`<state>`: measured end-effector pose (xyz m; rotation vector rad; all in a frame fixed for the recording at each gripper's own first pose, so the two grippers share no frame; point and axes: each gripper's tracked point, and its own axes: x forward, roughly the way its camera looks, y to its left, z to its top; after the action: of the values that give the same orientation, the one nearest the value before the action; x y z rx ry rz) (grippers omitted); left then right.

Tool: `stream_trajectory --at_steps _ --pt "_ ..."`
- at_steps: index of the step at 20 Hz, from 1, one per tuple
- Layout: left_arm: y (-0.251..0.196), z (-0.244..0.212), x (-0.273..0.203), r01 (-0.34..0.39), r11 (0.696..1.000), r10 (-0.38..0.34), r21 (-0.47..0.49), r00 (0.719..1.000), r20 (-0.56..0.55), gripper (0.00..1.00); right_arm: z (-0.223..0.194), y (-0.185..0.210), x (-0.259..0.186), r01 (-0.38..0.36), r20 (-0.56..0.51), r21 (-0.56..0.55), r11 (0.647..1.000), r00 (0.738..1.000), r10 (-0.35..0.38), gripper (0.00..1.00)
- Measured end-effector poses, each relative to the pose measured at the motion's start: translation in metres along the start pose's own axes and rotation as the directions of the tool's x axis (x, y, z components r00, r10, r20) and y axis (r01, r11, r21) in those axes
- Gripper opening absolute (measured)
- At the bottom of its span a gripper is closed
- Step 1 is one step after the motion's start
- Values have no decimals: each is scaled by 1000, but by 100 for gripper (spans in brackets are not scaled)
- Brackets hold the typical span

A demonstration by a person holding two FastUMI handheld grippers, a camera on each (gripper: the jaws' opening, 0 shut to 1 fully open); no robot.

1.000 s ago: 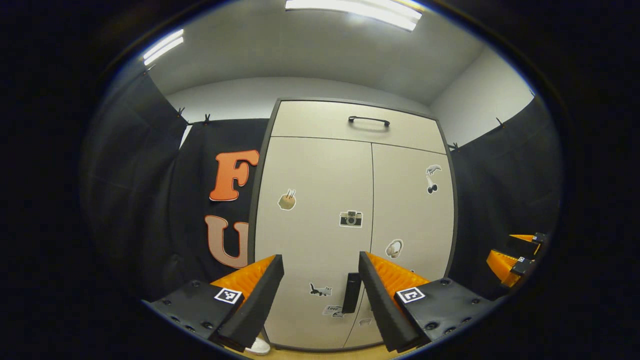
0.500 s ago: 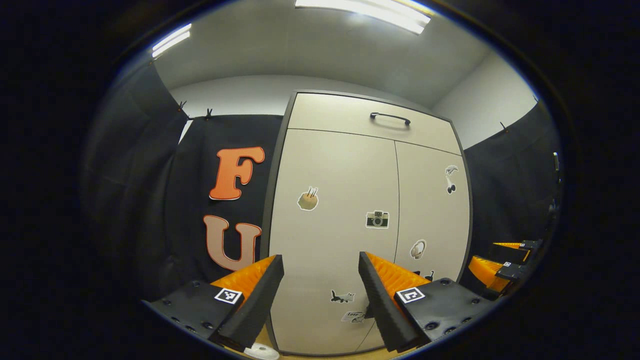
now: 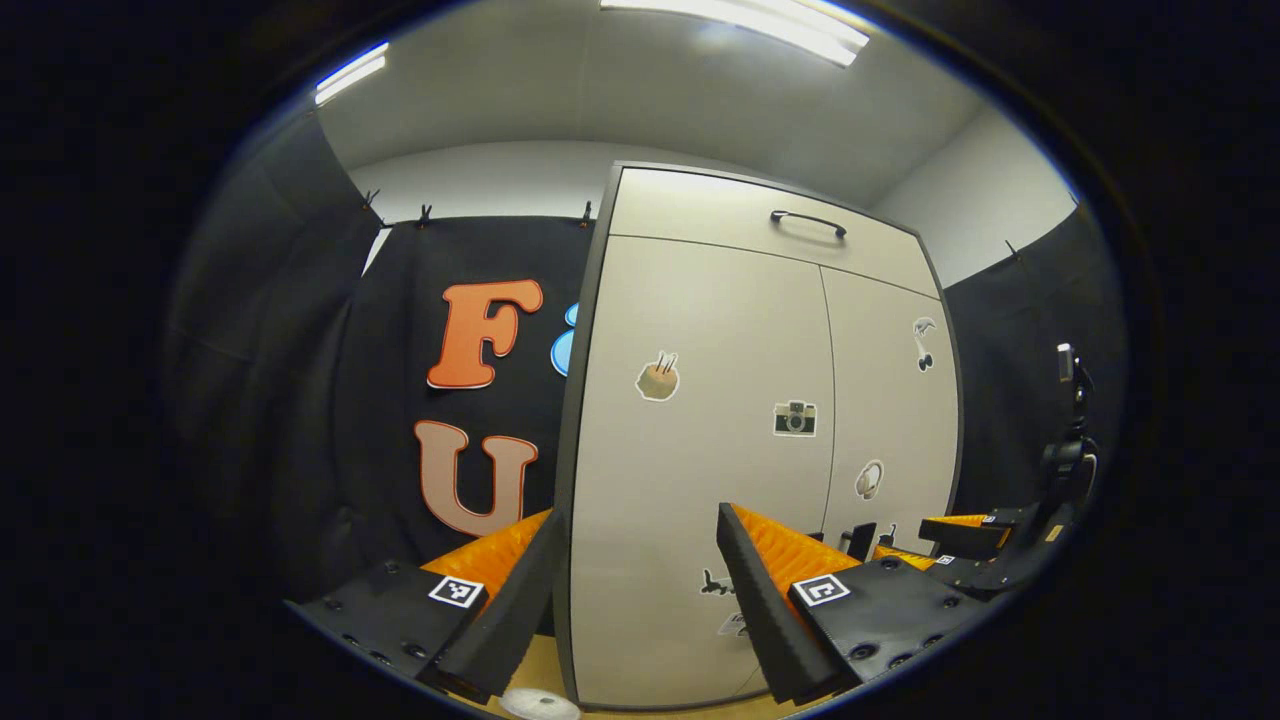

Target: Open the right door of the double-door shoe cabinet with the right hand, and open the left door with the left hand.

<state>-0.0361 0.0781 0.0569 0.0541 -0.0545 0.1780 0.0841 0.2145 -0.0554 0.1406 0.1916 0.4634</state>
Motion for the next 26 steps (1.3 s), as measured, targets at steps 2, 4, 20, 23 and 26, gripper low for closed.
stream_trajectory --at_steps 2,4,20,23,26 --pt "8 -6 1 -12 1000 12 -9 1000 -11 95 -16 7 13 -11 -42 2 1000 999 11 89" --pt "14 -10 0 -22 1000 22 -15 1000 -20 96 -26 6 24 -3 -76 8 1000 997 4 84" --pt "30 -44 -2 -56 998 55 -13 993 -107 96 -74 15 59 37 -231 156 987 973 0 36" --pt "28 -40 -7 -66 998 66 6 993 -96 96 -74 15 59 30 -222 156 987 975 5 30" --pt "23 -39 -12 -60 998 63 32 994 -89 96 -75 14 59 35 -225 171 985 974 5 22"
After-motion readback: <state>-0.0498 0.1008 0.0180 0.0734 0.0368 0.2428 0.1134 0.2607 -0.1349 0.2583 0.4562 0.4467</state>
